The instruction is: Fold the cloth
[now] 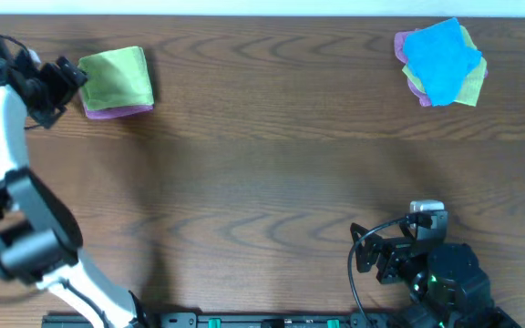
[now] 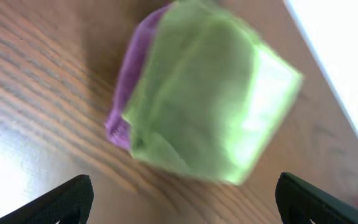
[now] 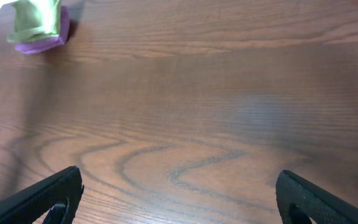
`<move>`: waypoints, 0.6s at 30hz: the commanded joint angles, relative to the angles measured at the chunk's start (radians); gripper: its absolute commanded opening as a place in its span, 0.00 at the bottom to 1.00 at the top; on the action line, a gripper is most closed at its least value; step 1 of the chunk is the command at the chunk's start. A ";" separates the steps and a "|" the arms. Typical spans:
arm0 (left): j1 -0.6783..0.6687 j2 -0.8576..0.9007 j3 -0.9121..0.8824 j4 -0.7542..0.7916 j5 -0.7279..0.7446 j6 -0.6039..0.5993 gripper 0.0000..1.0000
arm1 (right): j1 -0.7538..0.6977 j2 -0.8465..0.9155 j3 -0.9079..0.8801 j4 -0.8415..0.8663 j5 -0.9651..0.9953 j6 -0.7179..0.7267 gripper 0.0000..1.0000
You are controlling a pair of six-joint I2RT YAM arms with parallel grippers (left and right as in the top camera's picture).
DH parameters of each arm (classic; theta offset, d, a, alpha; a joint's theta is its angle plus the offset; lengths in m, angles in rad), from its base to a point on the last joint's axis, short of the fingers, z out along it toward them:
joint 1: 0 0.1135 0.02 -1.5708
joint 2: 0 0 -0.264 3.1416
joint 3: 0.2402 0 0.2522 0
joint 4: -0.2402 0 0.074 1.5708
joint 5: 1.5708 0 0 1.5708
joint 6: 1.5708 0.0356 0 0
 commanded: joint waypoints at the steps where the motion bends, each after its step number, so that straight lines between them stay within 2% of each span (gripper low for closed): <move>1: -0.022 -0.137 0.020 -0.043 0.032 0.042 0.95 | -0.007 -0.005 -0.005 -0.001 0.010 0.011 0.99; 8: -0.084 -0.337 0.020 -0.151 0.032 0.041 0.95 | -0.007 -0.005 -0.005 -0.001 0.010 0.011 0.99; 14: -0.092 -0.438 0.020 -0.201 0.020 0.044 0.95 | -0.007 -0.005 -0.005 -0.001 0.010 0.011 0.99; 18: -0.093 -0.475 0.019 -0.378 -0.008 0.156 0.95 | -0.007 -0.005 -0.005 -0.001 0.010 0.011 0.99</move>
